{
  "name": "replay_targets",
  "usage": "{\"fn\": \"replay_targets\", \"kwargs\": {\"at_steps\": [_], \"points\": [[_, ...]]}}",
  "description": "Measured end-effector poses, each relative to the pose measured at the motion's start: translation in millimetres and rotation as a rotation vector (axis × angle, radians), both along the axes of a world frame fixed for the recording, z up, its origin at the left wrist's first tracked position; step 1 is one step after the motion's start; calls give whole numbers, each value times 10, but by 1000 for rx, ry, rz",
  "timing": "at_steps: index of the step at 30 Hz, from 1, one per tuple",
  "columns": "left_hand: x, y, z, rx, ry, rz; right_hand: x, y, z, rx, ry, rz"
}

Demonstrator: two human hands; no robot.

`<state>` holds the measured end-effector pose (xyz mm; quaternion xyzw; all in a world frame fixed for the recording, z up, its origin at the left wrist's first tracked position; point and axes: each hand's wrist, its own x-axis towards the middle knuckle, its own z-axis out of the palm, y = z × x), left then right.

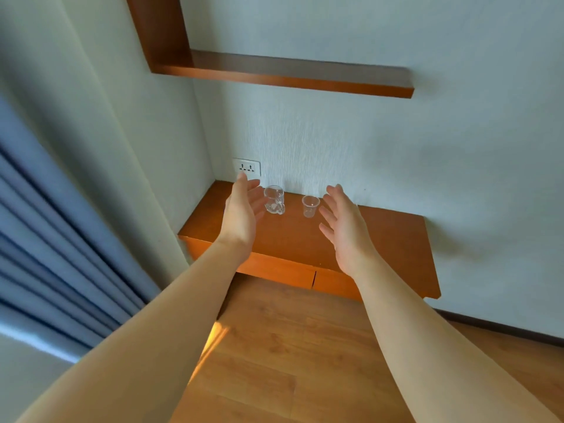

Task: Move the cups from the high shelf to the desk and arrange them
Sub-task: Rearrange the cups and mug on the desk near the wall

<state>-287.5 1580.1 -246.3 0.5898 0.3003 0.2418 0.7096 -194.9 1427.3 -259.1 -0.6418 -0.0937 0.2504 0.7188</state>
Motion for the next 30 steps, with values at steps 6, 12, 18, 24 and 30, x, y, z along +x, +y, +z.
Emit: {"fn": "replay_targets", "kwargs": {"at_steps": [6,12,18,24,30], "points": [[-174,-228,-71,-16,20,68,-88,-61,-22,23,26,59],[-335,-289,-108,-36,59,173,-24,36,-68,54,40,142],[-525,-198,-193,-29,102,266,-80,269,-179,52,70,234],[-429,168,-315,-54,116,252,-88,584,-336,42,84,225],[-239,886,-553,-79,115,139,-42,1210,-523,37,112,130]]}}
